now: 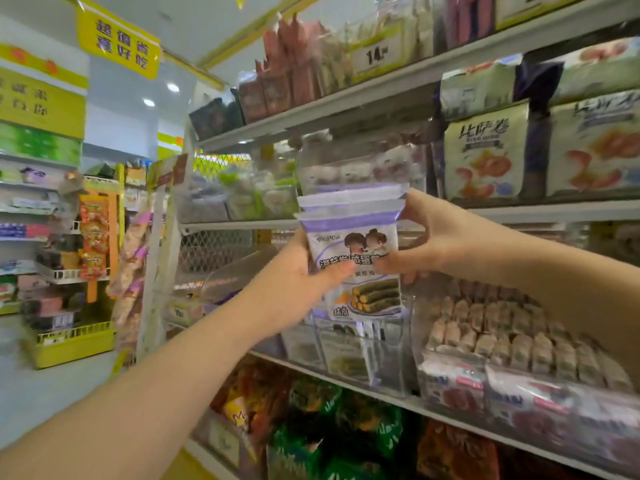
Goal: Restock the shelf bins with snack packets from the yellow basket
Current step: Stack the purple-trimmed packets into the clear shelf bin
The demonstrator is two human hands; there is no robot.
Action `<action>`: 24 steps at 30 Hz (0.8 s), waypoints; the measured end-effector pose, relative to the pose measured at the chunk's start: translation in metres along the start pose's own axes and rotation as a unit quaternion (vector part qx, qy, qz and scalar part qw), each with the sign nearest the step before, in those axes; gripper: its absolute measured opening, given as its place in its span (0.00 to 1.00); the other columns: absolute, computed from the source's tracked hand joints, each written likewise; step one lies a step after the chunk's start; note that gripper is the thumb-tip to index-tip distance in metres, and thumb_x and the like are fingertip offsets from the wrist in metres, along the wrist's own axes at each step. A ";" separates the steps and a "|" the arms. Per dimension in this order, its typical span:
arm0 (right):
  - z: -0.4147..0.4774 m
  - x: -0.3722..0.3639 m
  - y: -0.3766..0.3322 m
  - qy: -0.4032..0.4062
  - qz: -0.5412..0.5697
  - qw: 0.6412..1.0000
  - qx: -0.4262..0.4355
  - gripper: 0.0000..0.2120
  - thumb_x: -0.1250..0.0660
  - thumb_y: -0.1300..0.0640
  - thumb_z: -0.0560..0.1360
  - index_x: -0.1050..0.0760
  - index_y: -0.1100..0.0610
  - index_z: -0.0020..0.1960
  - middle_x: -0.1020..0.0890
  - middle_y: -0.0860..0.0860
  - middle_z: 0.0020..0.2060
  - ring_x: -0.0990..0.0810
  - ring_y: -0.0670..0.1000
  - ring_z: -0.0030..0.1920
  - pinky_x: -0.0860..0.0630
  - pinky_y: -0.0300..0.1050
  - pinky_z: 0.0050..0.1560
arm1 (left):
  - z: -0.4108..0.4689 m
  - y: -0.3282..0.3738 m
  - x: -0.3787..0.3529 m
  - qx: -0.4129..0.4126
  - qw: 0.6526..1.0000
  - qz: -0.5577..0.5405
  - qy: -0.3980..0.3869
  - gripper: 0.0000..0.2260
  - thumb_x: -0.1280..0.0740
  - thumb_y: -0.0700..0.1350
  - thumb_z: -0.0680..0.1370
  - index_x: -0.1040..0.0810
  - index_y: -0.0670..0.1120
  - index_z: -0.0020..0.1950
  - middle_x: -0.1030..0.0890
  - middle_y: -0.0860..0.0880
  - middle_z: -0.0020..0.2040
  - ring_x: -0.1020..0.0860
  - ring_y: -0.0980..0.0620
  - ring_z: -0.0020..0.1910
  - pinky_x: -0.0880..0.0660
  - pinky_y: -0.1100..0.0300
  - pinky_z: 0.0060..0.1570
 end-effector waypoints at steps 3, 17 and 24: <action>0.015 0.013 0.006 0.077 -0.099 0.990 0.065 0.32 0.25 0.46 0.62 0.34 0.44 0.63 0.24 0.40 0.56 0.19 0.35 0.40 0.23 0.33 0.36 | 0.035 -0.010 0.002 -0.004 0.998 0.060 0.029 0.20 0.30 0.48 0.74 0.28 0.47 0.64 0.19 0.52 0.55 0.21 0.57 0.54 0.26 0.58 0.57; 0.059 -0.004 0.104 0.119 -0.364 0.921 0.075 0.35 0.28 0.43 0.68 0.40 0.49 0.68 0.30 0.46 0.58 0.26 0.51 0.55 0.27 0.45 0.46 | 0.103 -0.128 -0.025 0.084 0.995 0.033 0.036 0.16 0.28 0.37 0.73 0.23 0.57 0.50 0.17 0.58 0.44 0.20 0.61 0.46 0.24 0.67 0.46; 0.094 -0.009 0.139 -0.013 -0.318 0.939 -0.130 0.45 0.21 0.41 0.58 0.38 0.53 0.68 0.24 0.49 0.59 0.23 0.51 0.56 0.24 0.48 0.57 | 0.108 -0.153 -0.022 0.134 0.970 0.202 0.017 0.25 0.27 0.56 0.70 0.31 0.60 0.65 0.21 0.59 0.55 0.23 0.54 0.57 0.25 0.51 0.56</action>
Point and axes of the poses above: each hand's wrist, its own z-axis towards the middle knuckle, its own x-axis out of the back of the hand, y = z × x, the point moved 3 cm from there along z, towards the middle knuckle
